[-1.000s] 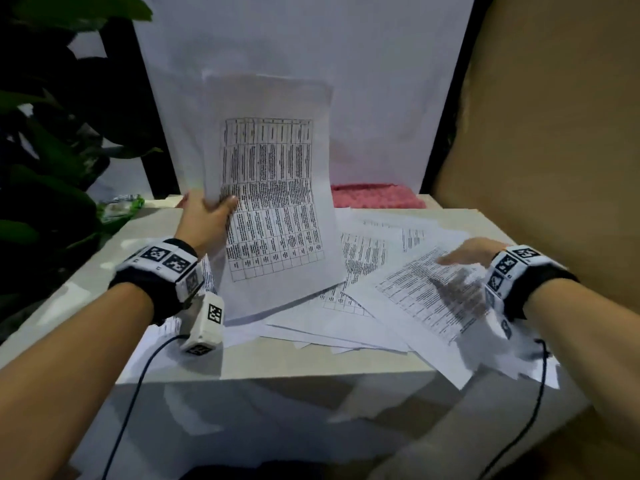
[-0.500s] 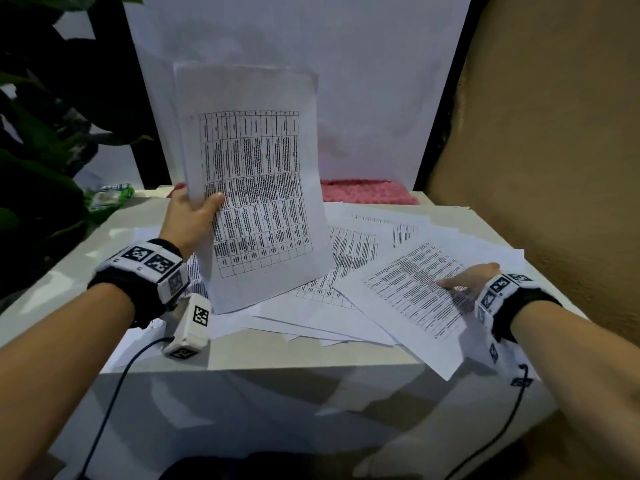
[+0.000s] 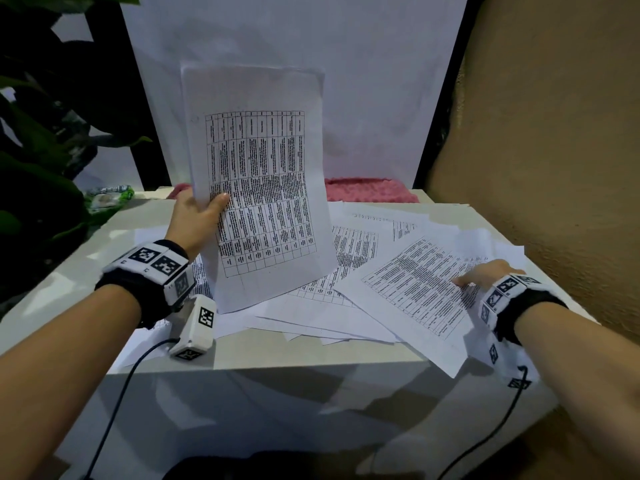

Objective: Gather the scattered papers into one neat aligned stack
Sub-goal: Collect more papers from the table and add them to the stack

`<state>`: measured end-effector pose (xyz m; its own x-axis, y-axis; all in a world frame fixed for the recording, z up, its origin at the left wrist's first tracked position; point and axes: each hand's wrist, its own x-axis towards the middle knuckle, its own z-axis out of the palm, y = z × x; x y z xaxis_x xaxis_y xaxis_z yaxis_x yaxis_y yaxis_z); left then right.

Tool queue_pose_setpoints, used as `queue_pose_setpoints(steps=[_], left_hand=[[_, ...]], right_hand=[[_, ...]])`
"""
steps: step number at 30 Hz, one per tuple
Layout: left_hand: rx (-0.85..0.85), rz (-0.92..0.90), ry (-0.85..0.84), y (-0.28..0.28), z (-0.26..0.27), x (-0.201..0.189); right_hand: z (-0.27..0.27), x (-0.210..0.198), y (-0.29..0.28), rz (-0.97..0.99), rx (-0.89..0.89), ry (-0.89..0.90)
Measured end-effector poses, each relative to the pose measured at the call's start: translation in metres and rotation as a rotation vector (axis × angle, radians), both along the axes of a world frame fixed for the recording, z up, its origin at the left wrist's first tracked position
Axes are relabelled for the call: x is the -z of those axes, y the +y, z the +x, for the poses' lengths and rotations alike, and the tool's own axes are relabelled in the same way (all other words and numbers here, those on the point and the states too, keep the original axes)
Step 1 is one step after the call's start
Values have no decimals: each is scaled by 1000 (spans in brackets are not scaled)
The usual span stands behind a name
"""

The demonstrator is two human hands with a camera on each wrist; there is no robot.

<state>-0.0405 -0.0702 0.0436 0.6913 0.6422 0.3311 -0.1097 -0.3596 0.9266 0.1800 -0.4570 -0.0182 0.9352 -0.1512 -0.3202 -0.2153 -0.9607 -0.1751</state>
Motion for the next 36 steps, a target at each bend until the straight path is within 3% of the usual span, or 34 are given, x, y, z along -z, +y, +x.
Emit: queue_pose_setpoints(steps=[6,11,23,32,36], left_hand=[[22,0,-8,-1,-1,1],[27,-16,-21,-2,-2,-1],[73,-13,-13,-8,-4,-3],[76,-53,5,-10,-5,-6],[73,-85,-24,-9,-4,-6]], right_hand=[[29,15,-18,-57,-67,61],[2,0,-8,-23,-79,63],[0,0,-9,-52,-119,105],[-20,-10,-10,96,-37,-1],[-20,-18,-1,150,12,-248]])
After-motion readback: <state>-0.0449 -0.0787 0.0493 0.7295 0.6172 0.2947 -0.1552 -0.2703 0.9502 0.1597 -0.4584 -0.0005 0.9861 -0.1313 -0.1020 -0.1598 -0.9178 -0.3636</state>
